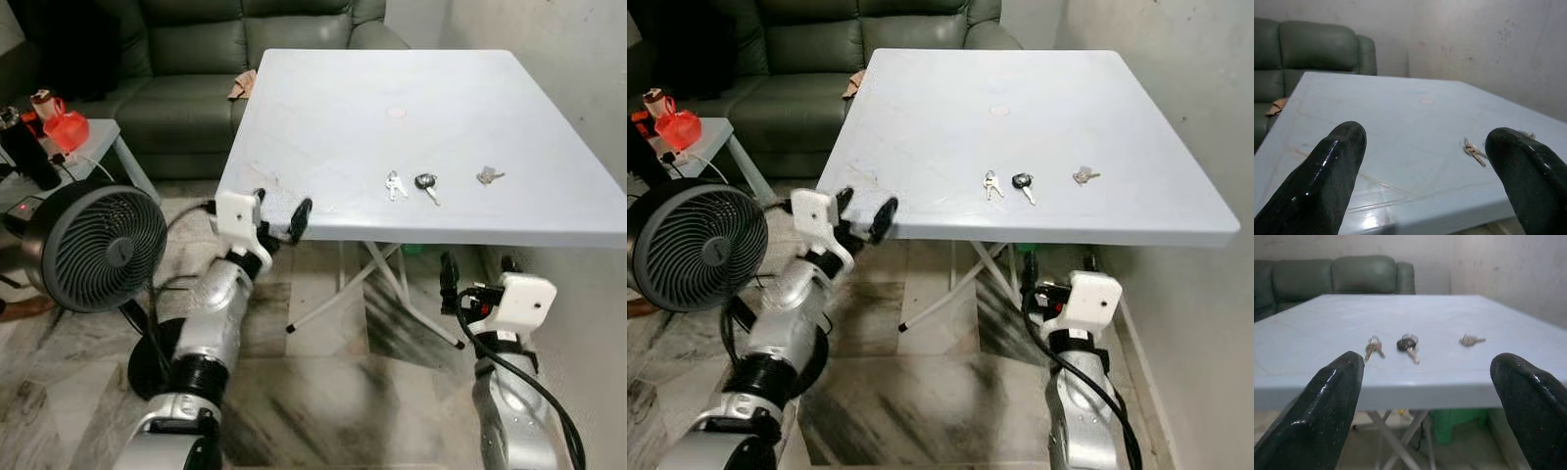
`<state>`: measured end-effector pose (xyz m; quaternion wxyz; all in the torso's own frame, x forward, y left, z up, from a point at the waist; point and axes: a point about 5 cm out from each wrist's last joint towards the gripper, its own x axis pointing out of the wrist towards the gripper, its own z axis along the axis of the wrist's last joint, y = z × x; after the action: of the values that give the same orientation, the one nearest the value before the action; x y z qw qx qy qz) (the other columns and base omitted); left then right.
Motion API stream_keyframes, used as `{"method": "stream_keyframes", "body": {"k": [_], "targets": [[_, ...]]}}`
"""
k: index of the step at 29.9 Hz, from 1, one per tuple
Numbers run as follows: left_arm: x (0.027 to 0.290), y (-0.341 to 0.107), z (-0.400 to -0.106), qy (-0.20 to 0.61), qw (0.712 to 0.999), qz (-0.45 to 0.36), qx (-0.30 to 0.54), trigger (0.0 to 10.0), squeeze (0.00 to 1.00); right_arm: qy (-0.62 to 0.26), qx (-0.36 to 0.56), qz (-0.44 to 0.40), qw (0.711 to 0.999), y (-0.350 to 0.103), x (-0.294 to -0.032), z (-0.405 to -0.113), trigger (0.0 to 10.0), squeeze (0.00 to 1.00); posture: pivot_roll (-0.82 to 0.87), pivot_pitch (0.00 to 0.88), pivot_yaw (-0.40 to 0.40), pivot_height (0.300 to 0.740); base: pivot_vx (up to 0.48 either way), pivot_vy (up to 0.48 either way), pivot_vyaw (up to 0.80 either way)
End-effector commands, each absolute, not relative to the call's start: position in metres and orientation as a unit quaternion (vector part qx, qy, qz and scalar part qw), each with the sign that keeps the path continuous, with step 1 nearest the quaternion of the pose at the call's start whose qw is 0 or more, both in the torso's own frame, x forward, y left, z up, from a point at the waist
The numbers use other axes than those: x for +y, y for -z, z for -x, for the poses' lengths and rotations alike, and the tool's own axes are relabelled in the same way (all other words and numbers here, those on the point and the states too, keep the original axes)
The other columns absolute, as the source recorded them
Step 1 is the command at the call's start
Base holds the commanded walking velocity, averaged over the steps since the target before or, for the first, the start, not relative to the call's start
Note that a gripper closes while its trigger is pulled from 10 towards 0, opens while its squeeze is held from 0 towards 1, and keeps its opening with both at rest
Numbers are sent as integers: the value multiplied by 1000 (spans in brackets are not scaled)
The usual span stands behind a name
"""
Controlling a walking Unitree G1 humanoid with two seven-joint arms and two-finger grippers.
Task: Hang keys on a hook
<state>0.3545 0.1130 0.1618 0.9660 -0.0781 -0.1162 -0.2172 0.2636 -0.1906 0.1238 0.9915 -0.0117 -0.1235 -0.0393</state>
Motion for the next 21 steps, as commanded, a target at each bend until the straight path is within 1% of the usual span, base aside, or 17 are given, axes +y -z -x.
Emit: {"method": "stream_keyframes", "body": {"k": [1,5,7,13,16,21], "targets": [[118,-158,-352,220,967,82,-101,10000,0,31,-125,17,992,-128,-188,-261,10000,0,-127,52,68,740,0,0,0],[127,-155,-344,216,971,54,-90,10000,0,25,-117,29,992,-131,-187,-252,10000,0,-132,46,66,740,0,0,0],[130,-154,-341,217,971,53,-88,10000,0,27,-114,29,993,-132,-188,-250,10000,0,-131,47,65,740,0,0,0],[130,-159,-341,216,971,56,-84,10000,0,24,-113,29,993,-136,-190,-250,10000,0,-126,45,62,740,0,0,0],[132,-161,-342,214,973,45,-76,10000,0,17,-112,36,993,-140,-190,-251,10000,0,-123,40,58,740,0,0,0],[132,-162,-342,214,973,55,-69,10000,0,15,-110,37,993,-142,-190,-252,10000,0,-120,34,52,740,0,0,0]]}}
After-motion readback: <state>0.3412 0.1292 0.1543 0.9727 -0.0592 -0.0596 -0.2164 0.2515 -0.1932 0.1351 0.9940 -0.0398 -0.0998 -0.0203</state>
